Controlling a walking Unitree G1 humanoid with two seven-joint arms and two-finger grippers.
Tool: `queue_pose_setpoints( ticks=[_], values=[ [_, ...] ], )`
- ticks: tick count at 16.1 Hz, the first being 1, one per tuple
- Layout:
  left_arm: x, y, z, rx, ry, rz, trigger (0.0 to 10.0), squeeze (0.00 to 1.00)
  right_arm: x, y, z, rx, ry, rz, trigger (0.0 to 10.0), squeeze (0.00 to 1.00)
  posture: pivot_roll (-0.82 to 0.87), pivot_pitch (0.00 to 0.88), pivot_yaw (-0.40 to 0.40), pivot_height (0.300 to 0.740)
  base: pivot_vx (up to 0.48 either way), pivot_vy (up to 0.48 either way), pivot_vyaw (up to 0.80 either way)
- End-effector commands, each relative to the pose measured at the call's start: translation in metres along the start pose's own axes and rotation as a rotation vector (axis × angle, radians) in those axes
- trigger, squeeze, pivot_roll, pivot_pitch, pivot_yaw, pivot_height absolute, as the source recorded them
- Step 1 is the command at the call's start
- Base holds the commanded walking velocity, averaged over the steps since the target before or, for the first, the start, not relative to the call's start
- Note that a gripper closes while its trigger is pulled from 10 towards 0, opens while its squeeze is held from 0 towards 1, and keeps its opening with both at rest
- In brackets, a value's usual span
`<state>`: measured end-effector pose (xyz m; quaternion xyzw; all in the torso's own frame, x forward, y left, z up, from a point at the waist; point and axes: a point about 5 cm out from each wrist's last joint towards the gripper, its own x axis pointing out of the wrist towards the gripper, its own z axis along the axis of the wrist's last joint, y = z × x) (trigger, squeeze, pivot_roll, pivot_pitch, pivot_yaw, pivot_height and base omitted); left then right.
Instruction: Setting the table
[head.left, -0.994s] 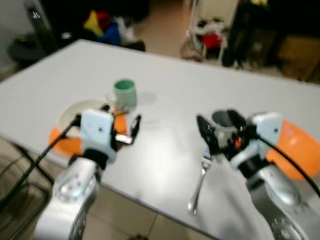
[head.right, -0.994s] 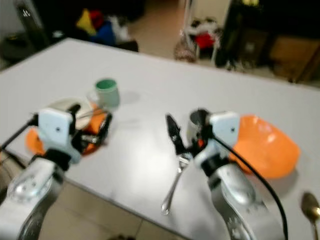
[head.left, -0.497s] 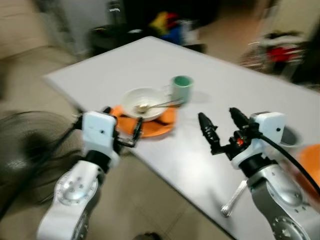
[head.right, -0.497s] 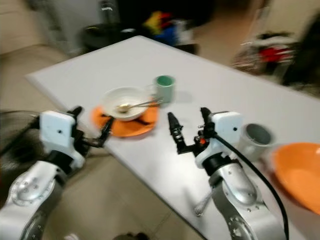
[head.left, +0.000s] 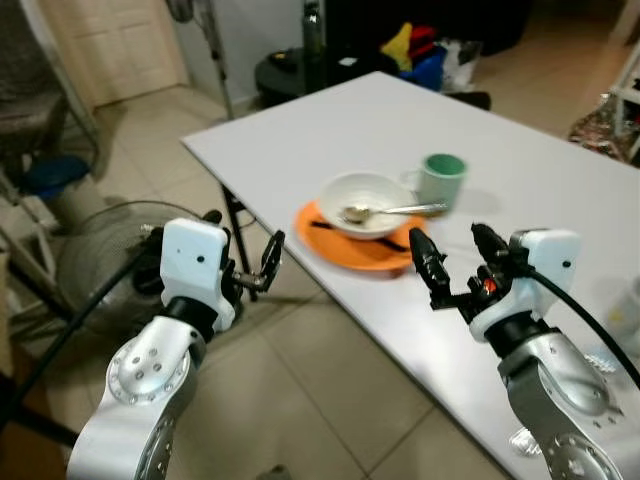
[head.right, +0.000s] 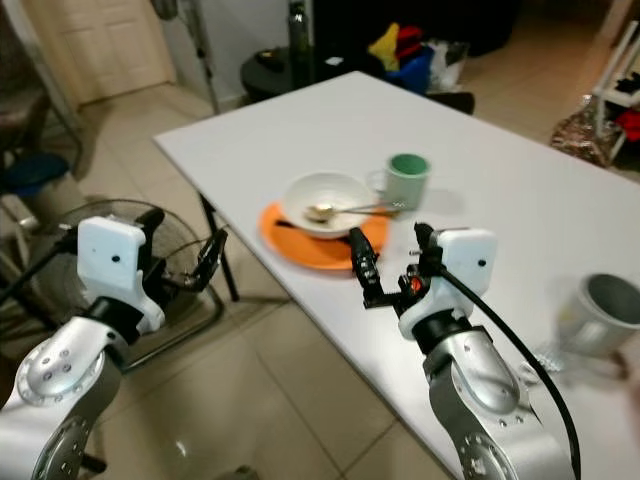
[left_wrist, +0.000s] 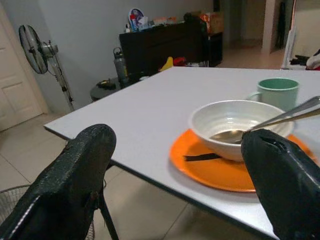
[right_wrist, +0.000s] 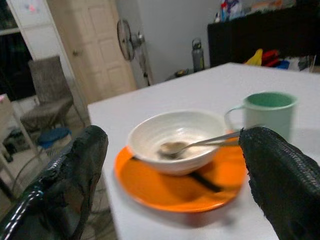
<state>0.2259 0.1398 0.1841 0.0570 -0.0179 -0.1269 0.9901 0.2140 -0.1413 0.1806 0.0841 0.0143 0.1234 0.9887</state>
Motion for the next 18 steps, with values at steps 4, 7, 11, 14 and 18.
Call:
queue_pose_setpoints(
  ticks=[4, 7, 11, 14, 18],
  values=[
    [-0.001, 0.006, -0.003, 0.016, 0.023, 0.016, 10.0, 0.0, 0.004, -0.001, -0.006, -0.03, 0.064, -0.019, 10.0, 1.0, 0.12, 0.0, 0.036, 0.74, 0.0, 0.319, 0.0],
    [-0.002, 0.006, -0.003, 0.016, 0.028, 0.019, 10.0, 0.0, 0.002, 0.003, -0.005, 0.014, 0.051, 0.03, 10.0, 1.0, 0.12, 0.0, 0.033, 0.74, 0.0, 0.314, 0.0],
    [-0.003, 0.007, -0.004, 0.015, 0.031, 0.022, 10.0, 0.0, 0.002, 0.006, -0.004, 0.023, 0.05, 0.053, 10.0, 1.0, 0.13, 0.0, 0.029, 0.74, 0.0, 0.313, 0.0],
    [-0.004, 0.007, -0.004, 0.014, 0.033, 0.025, 10.0, 0.0, 0.003, 0.008, -0.004, 0.013, 0.052, 0.074, 10.0, 1.0, 0.13, 0.0, 0.028, 0.74, 0.0, 0.314, 0.0],
    [-0.004, 0.007, -0.004, 0.012, 0.034, 0.028, 10.0, 0.0, 0.004, 0.011, -0.005, 0.006, 0.056, 0.102, 10.0, 1.0, 0.14, 0.0, 0.025, 0.74, 0.0, 0.313, 0.69]
  ],
)
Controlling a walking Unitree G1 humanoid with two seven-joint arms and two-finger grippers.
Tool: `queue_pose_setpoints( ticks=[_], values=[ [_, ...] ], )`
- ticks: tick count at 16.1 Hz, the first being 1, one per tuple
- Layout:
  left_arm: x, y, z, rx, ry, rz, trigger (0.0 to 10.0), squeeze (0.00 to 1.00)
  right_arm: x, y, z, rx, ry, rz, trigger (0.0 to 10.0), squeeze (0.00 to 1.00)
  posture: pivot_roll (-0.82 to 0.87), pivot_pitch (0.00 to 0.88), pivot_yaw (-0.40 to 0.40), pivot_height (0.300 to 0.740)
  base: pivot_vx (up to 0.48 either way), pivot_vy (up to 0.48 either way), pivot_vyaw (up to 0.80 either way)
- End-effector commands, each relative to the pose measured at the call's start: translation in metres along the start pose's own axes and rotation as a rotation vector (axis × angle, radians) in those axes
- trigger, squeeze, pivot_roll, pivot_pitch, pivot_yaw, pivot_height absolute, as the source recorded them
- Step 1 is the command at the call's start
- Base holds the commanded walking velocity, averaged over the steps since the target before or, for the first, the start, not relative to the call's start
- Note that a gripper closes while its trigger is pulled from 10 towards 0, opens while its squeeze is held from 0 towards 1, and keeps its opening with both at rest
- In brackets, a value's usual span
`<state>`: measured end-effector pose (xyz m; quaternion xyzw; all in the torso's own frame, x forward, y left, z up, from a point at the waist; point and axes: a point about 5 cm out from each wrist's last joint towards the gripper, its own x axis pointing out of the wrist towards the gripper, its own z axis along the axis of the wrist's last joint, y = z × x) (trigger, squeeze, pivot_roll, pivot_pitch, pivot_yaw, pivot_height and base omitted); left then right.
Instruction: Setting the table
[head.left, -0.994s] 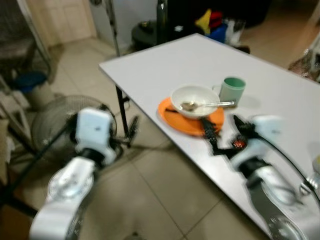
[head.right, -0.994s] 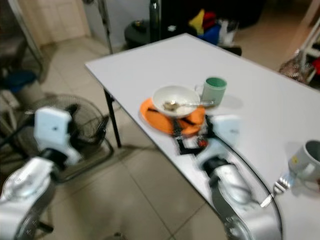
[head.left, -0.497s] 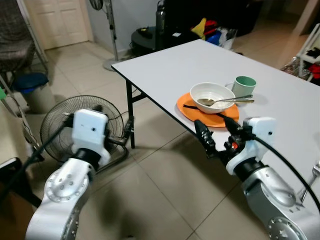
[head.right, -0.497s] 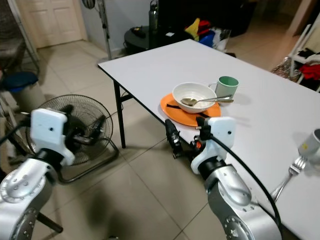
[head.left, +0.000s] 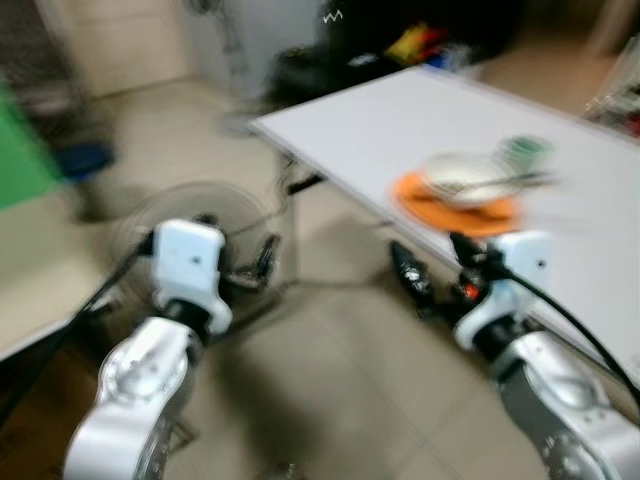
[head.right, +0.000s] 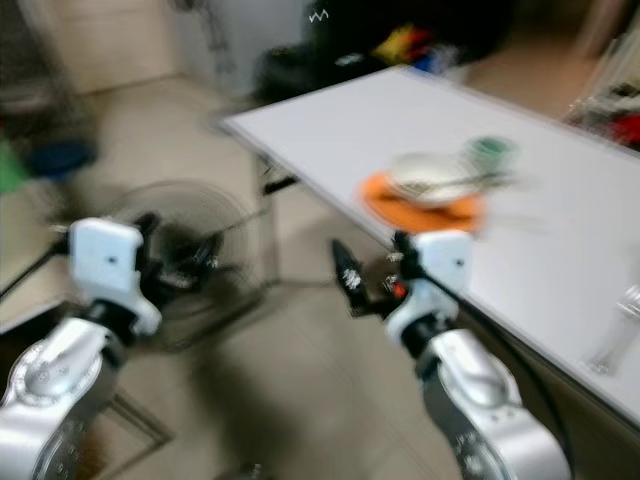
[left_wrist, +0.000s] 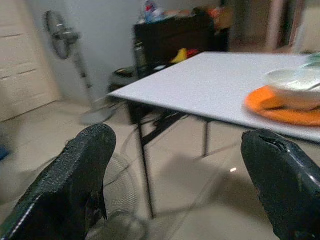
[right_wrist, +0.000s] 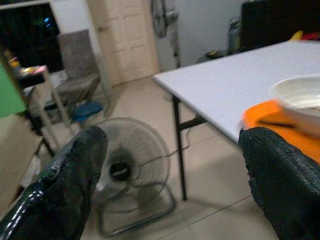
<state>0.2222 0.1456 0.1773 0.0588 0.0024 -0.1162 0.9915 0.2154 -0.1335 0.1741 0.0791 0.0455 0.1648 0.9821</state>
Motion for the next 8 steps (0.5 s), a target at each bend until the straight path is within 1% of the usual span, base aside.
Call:
queue_pose_setpoints(
  ticks=[1, 8],
  values=[
    [0.001, 0.0036, 0.0033, 0.014, -0.007, 0.01, 10.0, 0.0, 0.0011, 0.0051, 0.0031, 0.007, -0.015, 0.029, 10.0, 1.0, 0.14, 0.0, 0.023, 0.74, 0.0, 0.315, 0.79],
    [-0.0001, 0.0041, 0.0041, 0.017, -0.007, 0.016, 10.0, 0.0, 0.0027, 0.0065, 0.0025, 0.014, -0.015, 0.044, 10.0, 1.0, 0.15, 0.0, 0.019, 0.74, 0.0, 0.31, 0.79]
  ],
)
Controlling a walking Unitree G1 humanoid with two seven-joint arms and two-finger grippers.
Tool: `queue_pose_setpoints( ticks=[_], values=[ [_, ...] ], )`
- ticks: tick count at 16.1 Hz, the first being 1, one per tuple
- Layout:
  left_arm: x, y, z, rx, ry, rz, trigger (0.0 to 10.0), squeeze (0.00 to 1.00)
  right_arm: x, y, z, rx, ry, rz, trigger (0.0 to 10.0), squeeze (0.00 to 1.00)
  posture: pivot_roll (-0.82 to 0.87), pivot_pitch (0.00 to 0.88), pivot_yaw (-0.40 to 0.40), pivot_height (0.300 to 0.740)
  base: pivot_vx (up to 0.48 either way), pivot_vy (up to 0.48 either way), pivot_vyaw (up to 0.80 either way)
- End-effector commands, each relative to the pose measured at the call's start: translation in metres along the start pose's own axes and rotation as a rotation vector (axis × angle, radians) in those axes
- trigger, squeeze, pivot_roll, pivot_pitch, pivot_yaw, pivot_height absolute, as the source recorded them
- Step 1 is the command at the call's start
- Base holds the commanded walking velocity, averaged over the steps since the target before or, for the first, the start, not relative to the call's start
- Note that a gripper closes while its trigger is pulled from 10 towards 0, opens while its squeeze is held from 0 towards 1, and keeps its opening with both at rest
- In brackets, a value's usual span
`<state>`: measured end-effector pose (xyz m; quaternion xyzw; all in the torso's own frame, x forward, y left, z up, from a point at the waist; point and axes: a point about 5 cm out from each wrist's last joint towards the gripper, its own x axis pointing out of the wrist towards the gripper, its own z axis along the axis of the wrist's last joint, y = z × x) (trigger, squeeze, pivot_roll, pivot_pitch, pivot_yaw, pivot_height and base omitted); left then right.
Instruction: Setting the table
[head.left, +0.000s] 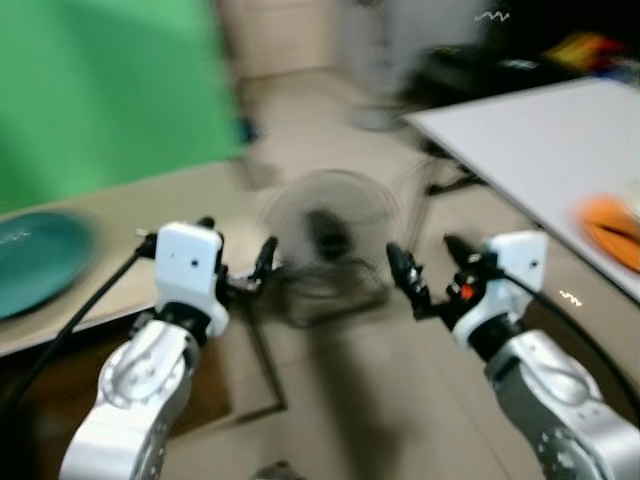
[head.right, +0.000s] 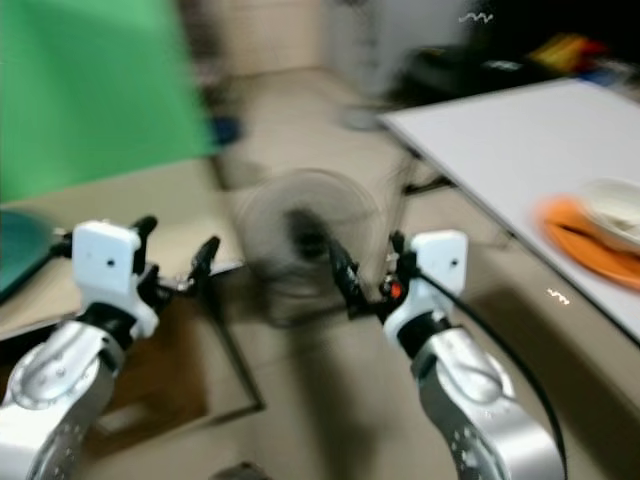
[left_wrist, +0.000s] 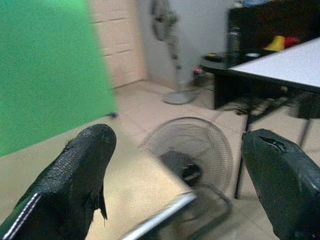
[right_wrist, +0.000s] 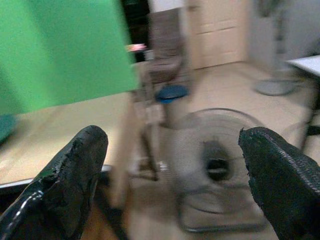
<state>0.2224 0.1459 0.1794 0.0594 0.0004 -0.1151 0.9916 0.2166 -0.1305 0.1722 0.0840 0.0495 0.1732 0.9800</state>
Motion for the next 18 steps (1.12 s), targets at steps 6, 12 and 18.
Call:
queue_pose_setpoints(
  ticks=[6, 12, 18],
  values=[
    [-0.0016, 0.0045, 0.0015, 0.018, -0.003, 0.015, 10.0, 0.0, 0.0011, 0.0043, 0.0033, 0.013, -0.021, 0.027, 10.0, 1.0, 0.15, 0.0, 0.013, 0.74, 0.0, 0.306, 0.63],
    [-0.0007, 0.0095, 0.0048, 0.001, -0.021, 0.04, 10.0, 0.0, 0.0045, 0.0067, -0.0014, 0.017, 0.019, 0.062, 10.0, 1.0, 0.16, 0.0, 0.008, 0.74, 0.0, 0.0, 0.0],
    [-0.0011, 0.011, 0.0057, 0.006, -0.025, 0.04, 10.0, 0.0, 0.0093, 0.0046, -0.0007, 0.017, 0.017, 0.044, 10.0, 1.0, 0.17, 0.0, 0.004, 0.74, 0.272, 0.0, 0.23]
  ],
)
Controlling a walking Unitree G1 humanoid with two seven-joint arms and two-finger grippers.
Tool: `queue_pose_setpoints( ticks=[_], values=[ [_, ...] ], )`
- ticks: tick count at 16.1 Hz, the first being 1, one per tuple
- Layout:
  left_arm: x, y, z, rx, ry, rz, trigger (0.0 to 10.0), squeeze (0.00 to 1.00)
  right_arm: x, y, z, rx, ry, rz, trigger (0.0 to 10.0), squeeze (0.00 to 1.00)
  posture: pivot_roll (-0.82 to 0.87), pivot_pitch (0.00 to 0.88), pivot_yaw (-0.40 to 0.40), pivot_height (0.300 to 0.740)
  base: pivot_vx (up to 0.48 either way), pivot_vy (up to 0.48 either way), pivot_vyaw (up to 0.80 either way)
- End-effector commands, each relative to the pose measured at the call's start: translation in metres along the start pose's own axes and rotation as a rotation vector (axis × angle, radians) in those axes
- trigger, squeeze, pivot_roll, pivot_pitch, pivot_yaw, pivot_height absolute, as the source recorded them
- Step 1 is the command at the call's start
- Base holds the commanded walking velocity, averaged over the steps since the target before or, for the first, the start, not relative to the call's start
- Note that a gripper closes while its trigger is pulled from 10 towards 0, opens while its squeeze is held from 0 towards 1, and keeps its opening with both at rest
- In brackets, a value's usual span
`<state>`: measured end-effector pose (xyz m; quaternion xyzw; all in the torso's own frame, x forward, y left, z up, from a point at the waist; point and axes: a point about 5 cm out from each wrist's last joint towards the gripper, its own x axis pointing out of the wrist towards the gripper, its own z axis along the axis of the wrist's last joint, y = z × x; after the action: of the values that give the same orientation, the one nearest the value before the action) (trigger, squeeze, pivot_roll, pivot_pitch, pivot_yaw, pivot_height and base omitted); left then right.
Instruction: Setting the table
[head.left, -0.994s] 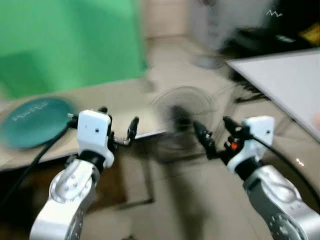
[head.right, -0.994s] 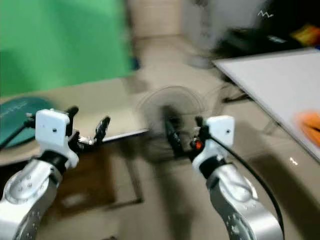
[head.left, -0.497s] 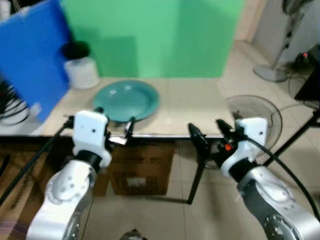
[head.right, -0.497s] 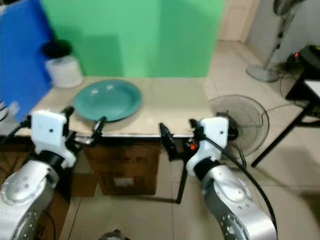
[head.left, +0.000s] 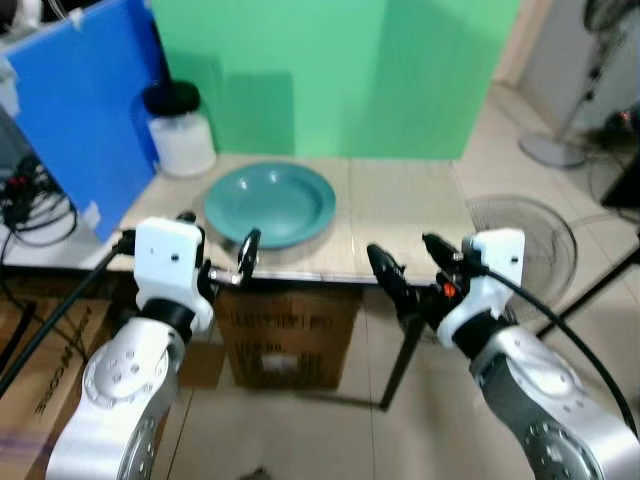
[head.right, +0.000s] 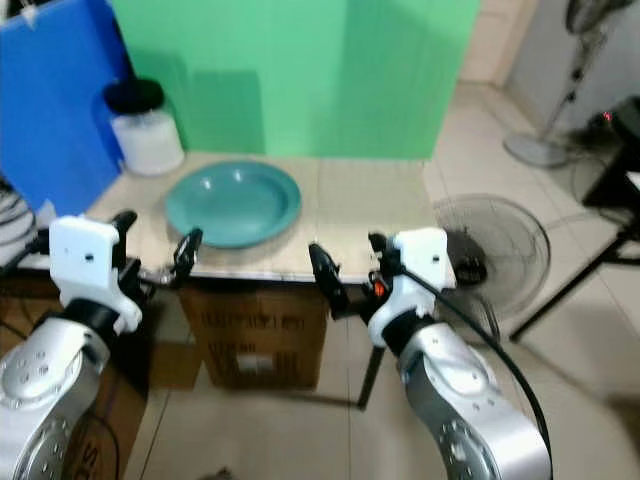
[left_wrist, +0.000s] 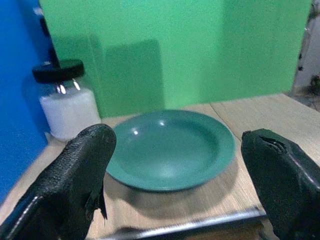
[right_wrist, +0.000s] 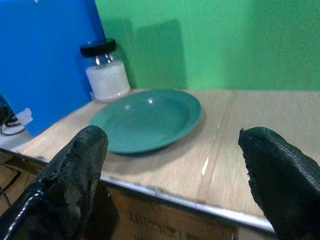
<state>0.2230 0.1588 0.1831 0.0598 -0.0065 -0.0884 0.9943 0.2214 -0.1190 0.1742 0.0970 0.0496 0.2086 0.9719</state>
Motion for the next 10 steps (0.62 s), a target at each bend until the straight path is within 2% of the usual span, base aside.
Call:
queue_pose_setpoints(
  ticks=[1, 5, 8, 10],
  values=[
    [0.0013, -0.002, 0.0033, 0.003, -0.014, -0.013, 10.0, 0.0, 0.0008, -0.0051, -0.0013, -0.004, 0.013, -0.03, 10.0, 1.0, 0.17, 0.0, 0.005, 0.74, 0.337, 0.0, 0.0],
    [0.0009, -0.0028, 0.0032, 0.007, -0.012, -0.018, 10.0, 0.0, 0.0017, -0.0044, -0.002, -0.013, 0.028, -0.006, 10.0, 1.0, 0.17, 0.0, 0.004, 0.74, 0.337, 0.0, 0.0],
    [0.0013, -0.0019, 0.0034, 0.015, -0.011, -0.015, 10.0, 0.0, 0.004, -0.0039, -0.0025, -0.022, 0.036, 0.004, 10.0, 1.0, 0.17, 0.0, 0.001, 0.74, 0.336, 0.0, 0.8],
    [0.0016, -0.0012, 0.0033, 0.017, -0.011, -0.016, 10.0, 0.0, 0.0048, -0.0061, -0.0019, 0.0, 0.023, -0.021, 10.0, 1.0, 0.17, 0.0, 0.003, 0.74, 0.332, 0.0, 0.0]
  ],
)
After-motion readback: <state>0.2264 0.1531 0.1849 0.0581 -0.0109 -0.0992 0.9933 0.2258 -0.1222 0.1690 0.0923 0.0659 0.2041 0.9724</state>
